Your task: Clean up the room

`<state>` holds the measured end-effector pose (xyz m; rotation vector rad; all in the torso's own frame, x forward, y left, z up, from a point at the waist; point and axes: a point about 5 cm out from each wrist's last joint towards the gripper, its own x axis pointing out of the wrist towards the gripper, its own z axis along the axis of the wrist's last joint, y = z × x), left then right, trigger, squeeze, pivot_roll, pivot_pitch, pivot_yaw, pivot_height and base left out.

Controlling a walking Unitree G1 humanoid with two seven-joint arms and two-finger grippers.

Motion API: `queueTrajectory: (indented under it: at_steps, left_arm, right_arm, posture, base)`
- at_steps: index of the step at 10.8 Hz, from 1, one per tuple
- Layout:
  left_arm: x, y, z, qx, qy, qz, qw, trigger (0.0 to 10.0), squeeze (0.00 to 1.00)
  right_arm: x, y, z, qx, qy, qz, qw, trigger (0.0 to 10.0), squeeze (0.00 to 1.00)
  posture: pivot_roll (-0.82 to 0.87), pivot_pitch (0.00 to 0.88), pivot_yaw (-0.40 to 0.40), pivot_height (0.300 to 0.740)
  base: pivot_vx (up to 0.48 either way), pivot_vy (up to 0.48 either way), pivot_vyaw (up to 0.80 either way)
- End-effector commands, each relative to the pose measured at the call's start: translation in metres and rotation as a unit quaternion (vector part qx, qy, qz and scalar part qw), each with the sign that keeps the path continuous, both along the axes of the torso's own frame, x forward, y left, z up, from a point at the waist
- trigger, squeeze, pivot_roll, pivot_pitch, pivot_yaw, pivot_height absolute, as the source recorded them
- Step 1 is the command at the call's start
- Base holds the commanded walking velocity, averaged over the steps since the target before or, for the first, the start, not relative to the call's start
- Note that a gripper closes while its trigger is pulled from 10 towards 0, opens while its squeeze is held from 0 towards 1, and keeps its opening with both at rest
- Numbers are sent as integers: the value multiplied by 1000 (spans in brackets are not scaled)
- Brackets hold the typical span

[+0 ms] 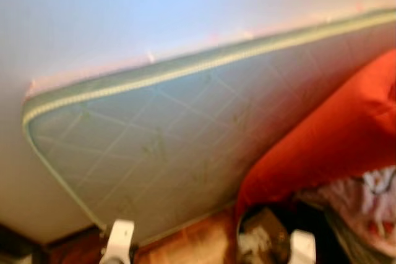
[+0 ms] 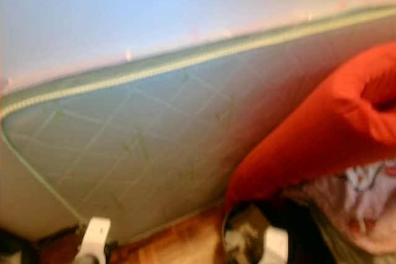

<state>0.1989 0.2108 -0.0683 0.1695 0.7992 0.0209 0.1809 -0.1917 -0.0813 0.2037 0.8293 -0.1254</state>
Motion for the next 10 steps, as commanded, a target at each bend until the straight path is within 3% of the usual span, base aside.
queueTrajectory:
  at_steps: [1, 4, 6, 7, 8, 9, 10]
  left_arm:
    - [-3, 3, 0, 4, -6, -2, 1000, 10000, 0]
    - [18, 14, 22, 8, -111, 10, 994, 10000, 0]
    - [25, 19, 39, 14, -191, -5, 981, 10000, 0]
    - [25, 26, 47, 16, -229, 16, 973, 10000, 0]
    - [23, 28, 48, 19, -238, 17, 971, 10000, 0]
    - [20, 32, 56, 24, -275, 23, 961, 10000, 0]
    - [19, 32, 59, 22, -289, 30, 957, 10000, 0]
  right_arm:
    - [16, 5, 9, -13, -39, 30, 999, 10000, 0]
    - [56, -13, 47, -71, -180, 31, 981, 10000, 0]
    - [65, -23, 65, -114, -249, 45, 961, 10000, 0]
    - [57, -39, 69, -132, -274, 18, 952, 10000, 0]
    - [49, -44, 68, -139, -275, 16, 951, 10000, 0]
    - [21, -63, 61, -141, -273, -37, 951, 10000, 0]
    - [9, -70, 58, -147, -269, -60, 950, 10000, 0]
  posture:
    - [181, 40, -9, 740]
    - [180, 45, -17, 740]
    - [181, 47, -32, 740]
    - [178, 46, -39, 740]
    - [178, 42, -44, 740]
    - [186, 31, -62, 740]
    - [187, 30, -66, 740]
  base:
    - [0, 0, 0]
    - [0, 0, 0]
    - [0, 0, 0]
    - [0, 0, 0]
    - [0, 0, 0]
    - [0, 0, 0]
    - [0, 0, 0]
